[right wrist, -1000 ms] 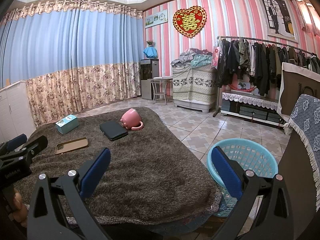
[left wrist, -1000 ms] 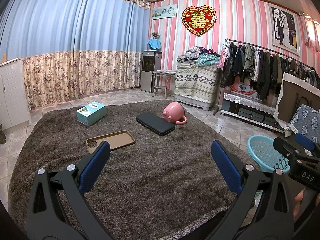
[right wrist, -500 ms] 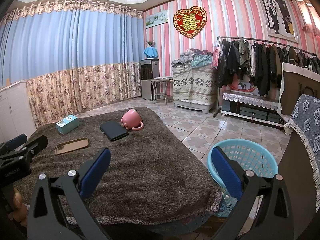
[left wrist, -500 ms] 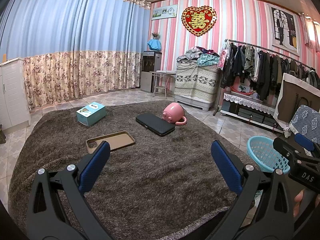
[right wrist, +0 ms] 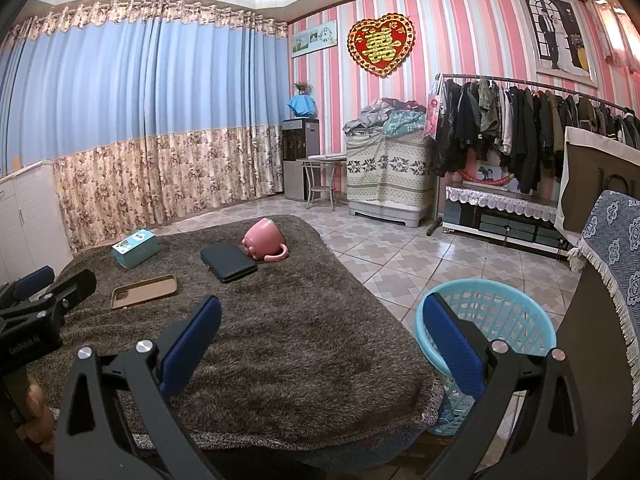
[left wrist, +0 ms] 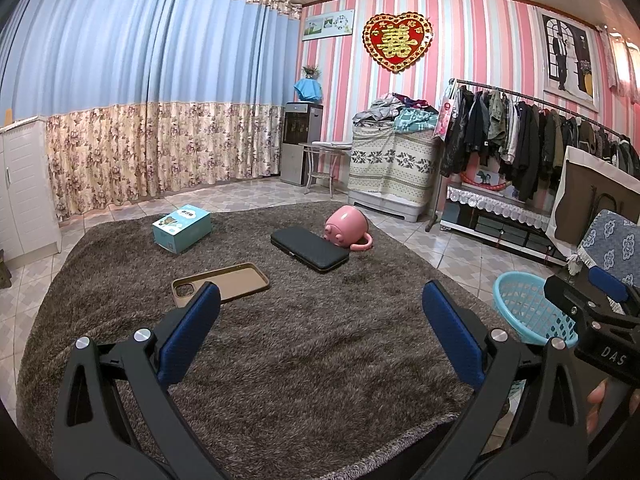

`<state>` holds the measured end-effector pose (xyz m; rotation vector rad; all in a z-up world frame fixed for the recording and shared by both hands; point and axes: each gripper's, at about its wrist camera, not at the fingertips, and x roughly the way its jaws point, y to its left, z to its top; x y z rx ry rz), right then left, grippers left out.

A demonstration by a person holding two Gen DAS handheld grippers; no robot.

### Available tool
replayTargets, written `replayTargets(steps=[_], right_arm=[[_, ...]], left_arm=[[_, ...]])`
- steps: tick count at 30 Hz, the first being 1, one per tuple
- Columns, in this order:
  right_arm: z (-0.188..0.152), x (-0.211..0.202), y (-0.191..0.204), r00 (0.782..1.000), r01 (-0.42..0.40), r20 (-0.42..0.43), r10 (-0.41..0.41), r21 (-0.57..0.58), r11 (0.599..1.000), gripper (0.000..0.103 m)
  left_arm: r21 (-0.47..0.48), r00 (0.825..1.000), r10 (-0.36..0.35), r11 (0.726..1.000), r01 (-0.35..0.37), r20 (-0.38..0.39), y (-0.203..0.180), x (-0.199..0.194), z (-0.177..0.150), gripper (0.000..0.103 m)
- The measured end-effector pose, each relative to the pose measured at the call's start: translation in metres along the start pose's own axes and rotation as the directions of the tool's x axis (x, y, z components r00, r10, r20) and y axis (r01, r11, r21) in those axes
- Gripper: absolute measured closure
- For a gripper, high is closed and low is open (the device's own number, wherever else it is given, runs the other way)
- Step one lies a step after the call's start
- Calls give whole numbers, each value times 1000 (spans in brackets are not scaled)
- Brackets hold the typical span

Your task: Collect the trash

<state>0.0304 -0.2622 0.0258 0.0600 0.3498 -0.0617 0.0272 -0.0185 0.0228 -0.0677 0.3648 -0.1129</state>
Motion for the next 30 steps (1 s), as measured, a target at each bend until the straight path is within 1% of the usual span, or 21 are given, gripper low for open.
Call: replayTargets(steps=[22,30], right_arm=[[-2,0,0,1000,0,2,0,0,1000,4],[-1,0,-1,1000,1,2,-1,0,1000,4]], left_arm=[[3,1000,4,1000,-4,1,0,0,0,5],[6,1000,2,1000,-2,-9,-1,-1,9,5]])
